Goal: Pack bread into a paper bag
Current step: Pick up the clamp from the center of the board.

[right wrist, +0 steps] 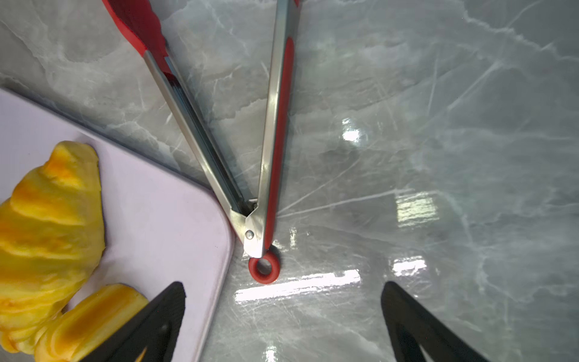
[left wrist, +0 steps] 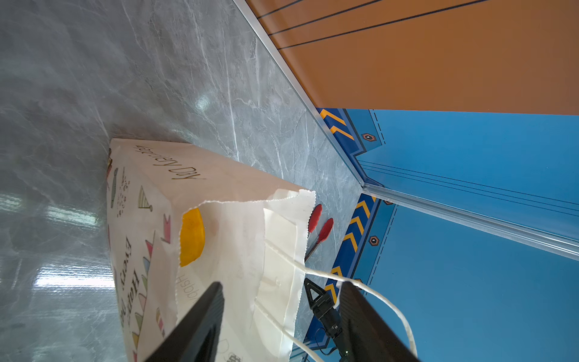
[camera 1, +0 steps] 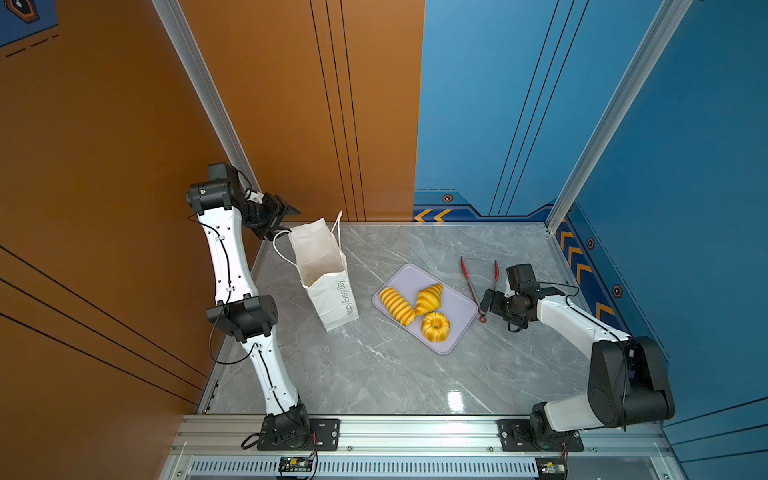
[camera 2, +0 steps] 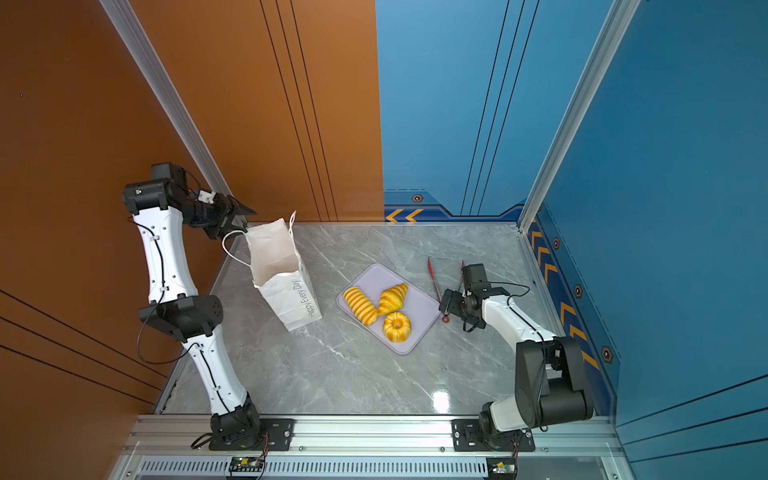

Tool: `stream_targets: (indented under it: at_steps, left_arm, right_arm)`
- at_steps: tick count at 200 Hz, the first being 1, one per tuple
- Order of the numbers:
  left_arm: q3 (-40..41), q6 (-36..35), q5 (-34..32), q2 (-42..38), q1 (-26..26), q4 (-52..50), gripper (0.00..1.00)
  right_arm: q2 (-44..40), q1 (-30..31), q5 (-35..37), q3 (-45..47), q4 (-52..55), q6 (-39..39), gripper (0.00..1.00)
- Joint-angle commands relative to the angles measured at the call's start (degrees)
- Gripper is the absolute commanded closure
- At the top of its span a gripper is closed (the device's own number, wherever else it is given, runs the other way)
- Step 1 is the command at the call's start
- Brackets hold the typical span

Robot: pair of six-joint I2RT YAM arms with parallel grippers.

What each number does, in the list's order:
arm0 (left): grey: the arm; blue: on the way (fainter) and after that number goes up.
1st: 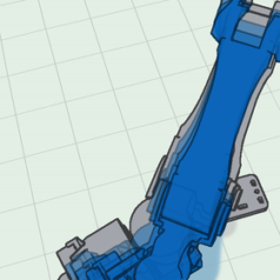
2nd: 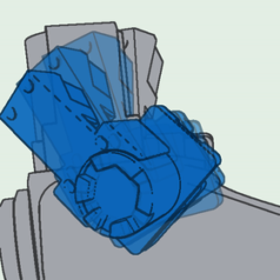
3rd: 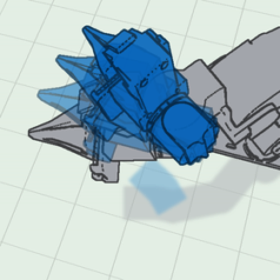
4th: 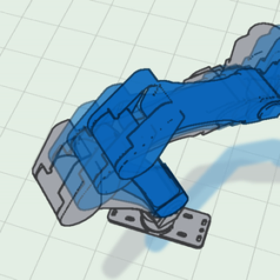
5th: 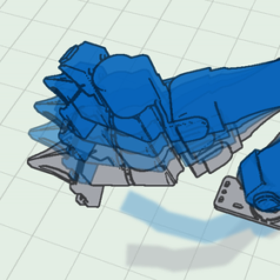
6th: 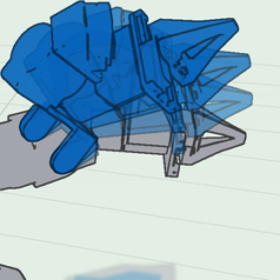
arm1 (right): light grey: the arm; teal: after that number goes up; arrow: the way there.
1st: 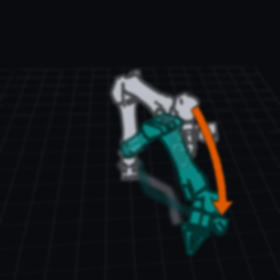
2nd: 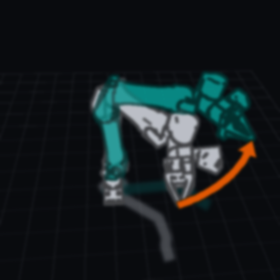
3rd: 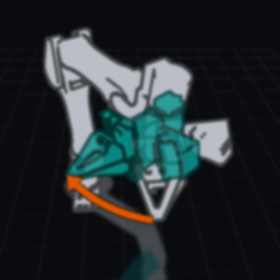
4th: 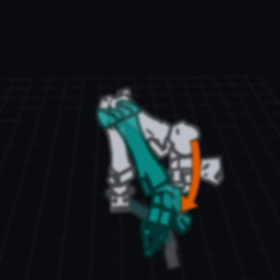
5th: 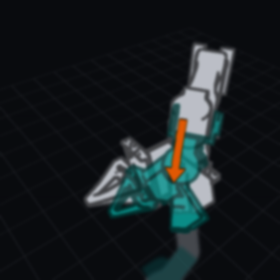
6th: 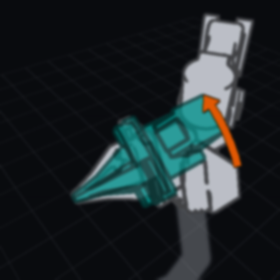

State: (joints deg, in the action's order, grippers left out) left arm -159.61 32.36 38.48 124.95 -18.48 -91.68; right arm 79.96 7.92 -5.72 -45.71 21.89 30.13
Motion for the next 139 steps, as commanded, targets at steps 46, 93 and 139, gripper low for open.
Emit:
stream_targets:
  at_steps: [46,93,139]
  left_arm:
    - [0.43,-1.07,-4.27,-5.06,0.16,-9.22,0.39]
    - [-0.42,-1.22,-4.55,-5.59,0.55,-9.31,0.40]
    - [-0.74,-1.20,-4.22,-5.24,0.64,-9.35,0.36]
  right_arm:
    - [-3.85,2.67,5.75,-6.02,7.18,4.05,0.00]
    - [-9.40,3.99,-7.53,-1.55,-2.31,6.63,0.00]
    - [-20.48,4.85,-1.06,4.95,-10.76,12.20,0.00]
